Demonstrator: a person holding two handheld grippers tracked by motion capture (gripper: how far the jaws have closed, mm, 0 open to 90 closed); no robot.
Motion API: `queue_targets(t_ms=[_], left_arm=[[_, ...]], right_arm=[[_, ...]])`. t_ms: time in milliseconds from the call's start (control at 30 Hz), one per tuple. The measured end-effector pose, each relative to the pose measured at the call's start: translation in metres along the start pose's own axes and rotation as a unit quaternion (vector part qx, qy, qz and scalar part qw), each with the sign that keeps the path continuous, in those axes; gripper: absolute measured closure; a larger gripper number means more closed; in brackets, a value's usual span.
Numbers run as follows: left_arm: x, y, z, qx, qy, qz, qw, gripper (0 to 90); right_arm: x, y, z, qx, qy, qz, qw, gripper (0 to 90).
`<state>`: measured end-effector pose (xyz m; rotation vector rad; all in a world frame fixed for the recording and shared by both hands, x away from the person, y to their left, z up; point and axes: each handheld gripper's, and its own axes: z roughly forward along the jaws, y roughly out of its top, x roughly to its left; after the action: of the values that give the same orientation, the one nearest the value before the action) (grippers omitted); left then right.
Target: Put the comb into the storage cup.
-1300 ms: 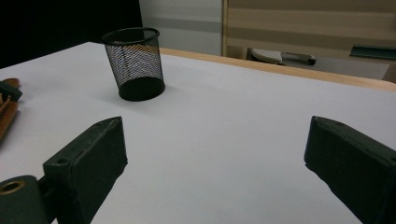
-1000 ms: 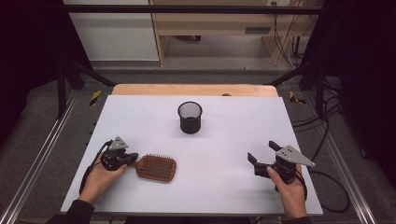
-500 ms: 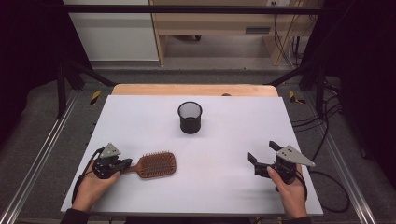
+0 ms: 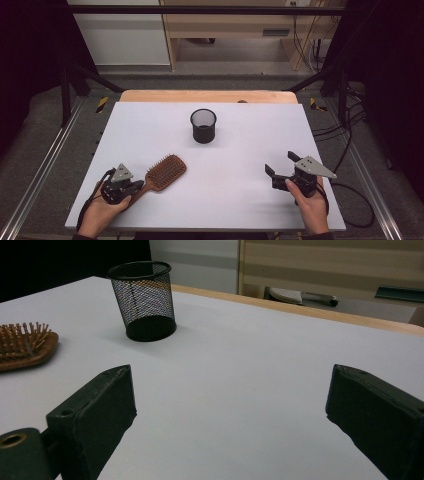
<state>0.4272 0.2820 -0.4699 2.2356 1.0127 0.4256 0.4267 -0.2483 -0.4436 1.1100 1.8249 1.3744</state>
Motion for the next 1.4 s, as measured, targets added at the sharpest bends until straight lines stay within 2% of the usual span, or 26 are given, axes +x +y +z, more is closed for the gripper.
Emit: queue_targets(t_ms=[267,433,533,600,733,833,967,1067,1133,1200,1300,1400], left_arm=[[0.004,-0.001,-0.003,-0.004,0.003,-0.011,0.9999,90.0],[0.006,0.001,-0.011,-0.022,0.004,-0.021,0.9995,90.0],[0.01,0.004,-0.022,-0.044,0.008,-0.03,0.9985,90.0],[0.01,0.006,-0.028,-0.059,0.012,-0.031,0.9977,90.0],[0.008,0.009,-0.036,-0.071,0.015,-0.028,0.9969,89.8],[0.006,0.011,-0.041,-0.078,0.024,-0.025,0.9964,80.6],[0.002,0.018,-0.046,-0.094,0.043,-0.024,0.9943,49.6],[0.001,0.023,-0.048,-0.099,0.049,-0.032,0.9933,32.6],[0.0,0.028,-0.047,-0.087,0.047,-0.041,0.9942,19.1],[-0.001,0.033,-0.041,-0.049,0.054,-0.054,0.9959,3.5],[-0.003,0.037,-0.032,-0.003,0.046,-0.037,0.9983,6.5],[-0.006,0.04,-0.022,0.042,0.039,-0.02,0.9982,5.9]], right_arm=[[0.0,0.0,0.001,0.001,0.0,0.001,1.0,5.7],[0.0,0.0,0.001,0.001,0.001,0.001,1.0,5.7],[0.0,0.0,0.0,0.001,-0.001,0.001,1.0,5.7],[0.0,0.0,0.0,0.001,0.0,0.001,1.0,5.7],[0.001,0.0,0.001,0.002,0.002,-0.001,1.0,5.7],[0.001,0.0,0.001,0.002,0.003,-0.002,1.0,5.7],[0.0,0.0,0.001,0.003,0.001,-0.002,1.0,5.6],[0.001,0.0,0.001,0.003,0.001,-0.002,1.0,5.5],[0.001,0.0,0.001,0.005,0.002,-0.003,1.0,5.5],[0.002,-0.001,0.002,0.009,0.003,-0.006,0.9999,5.3],[0.004,-0.001,0.003,0.014,0.004,-0.013,0.9998,5.3],[0.005,-0.001,0.003,0.015,0.004,-0.014,0.9998,5.3]])
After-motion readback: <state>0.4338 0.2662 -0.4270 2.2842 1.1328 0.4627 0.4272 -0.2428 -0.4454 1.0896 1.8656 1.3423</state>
